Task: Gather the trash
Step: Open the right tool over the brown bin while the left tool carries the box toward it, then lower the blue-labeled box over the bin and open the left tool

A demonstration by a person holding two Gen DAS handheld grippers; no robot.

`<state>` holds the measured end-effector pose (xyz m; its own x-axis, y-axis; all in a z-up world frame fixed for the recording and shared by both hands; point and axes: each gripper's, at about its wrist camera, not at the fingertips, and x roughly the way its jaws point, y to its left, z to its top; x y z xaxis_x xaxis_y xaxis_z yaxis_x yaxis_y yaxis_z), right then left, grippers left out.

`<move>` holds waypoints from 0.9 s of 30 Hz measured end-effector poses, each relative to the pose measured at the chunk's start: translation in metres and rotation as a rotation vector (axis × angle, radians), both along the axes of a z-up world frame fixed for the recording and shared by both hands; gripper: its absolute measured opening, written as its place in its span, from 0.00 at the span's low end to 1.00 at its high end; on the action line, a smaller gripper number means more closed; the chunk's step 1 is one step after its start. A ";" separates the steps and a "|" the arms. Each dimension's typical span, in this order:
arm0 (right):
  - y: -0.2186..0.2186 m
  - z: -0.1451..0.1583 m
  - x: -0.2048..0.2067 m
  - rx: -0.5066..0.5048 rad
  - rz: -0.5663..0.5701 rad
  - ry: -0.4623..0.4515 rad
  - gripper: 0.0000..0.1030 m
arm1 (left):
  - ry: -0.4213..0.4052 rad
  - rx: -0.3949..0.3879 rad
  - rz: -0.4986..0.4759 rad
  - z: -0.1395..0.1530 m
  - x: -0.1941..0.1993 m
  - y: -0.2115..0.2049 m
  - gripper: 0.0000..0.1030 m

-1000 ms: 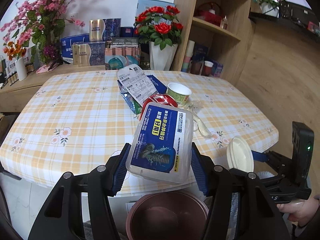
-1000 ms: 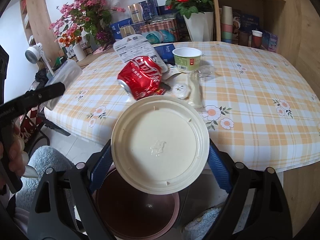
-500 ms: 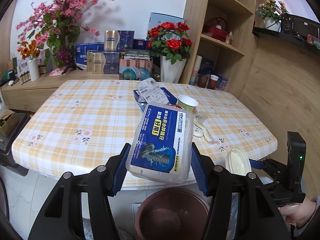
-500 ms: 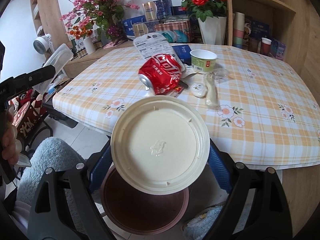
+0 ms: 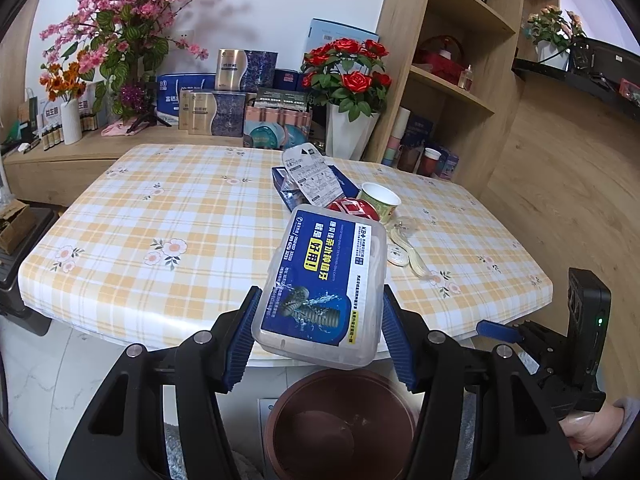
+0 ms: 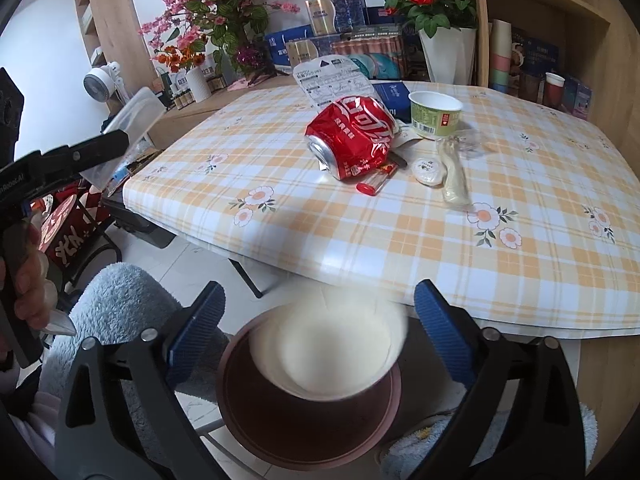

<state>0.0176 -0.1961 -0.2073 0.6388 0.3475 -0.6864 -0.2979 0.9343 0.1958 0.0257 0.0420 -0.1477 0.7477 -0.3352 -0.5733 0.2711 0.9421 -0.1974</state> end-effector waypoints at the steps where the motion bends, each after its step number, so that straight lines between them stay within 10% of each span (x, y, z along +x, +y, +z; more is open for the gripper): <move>1: -0.001 0.001 0.000 0.004 -0.006 -0.010 0.93 | 0.002 0.000 -0.003 -0.001 0.000 -0.001 0.55; 12: -0.029 0.010 -0.017 -0.057 -0.225 -0.243 0.94 | 0.027 -0.023 -0.038 -0.024 -0.015 -0.018 0.55; 23: -0.050 0.001 -0.015 -0.059 -0.303 -0.261 0.94 | 0.086 -0.004 -0.122 -0.050 -0.019 -0.042 0.55; 27: -0.049 0.000 -0.017 -0.057 -0.302 -0.255 0.94 | 0.061 -0.020 -0.171 -0.048 -0.023 -0.048 0.84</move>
<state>0.0007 -0.2451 -0.2076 0.8587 0.0837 -0.5055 -0.0400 0.9945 0.0968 0.0027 -0.0063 -0.1956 0.6424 -0.4664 -0.6081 0.4142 0.8789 -0.2365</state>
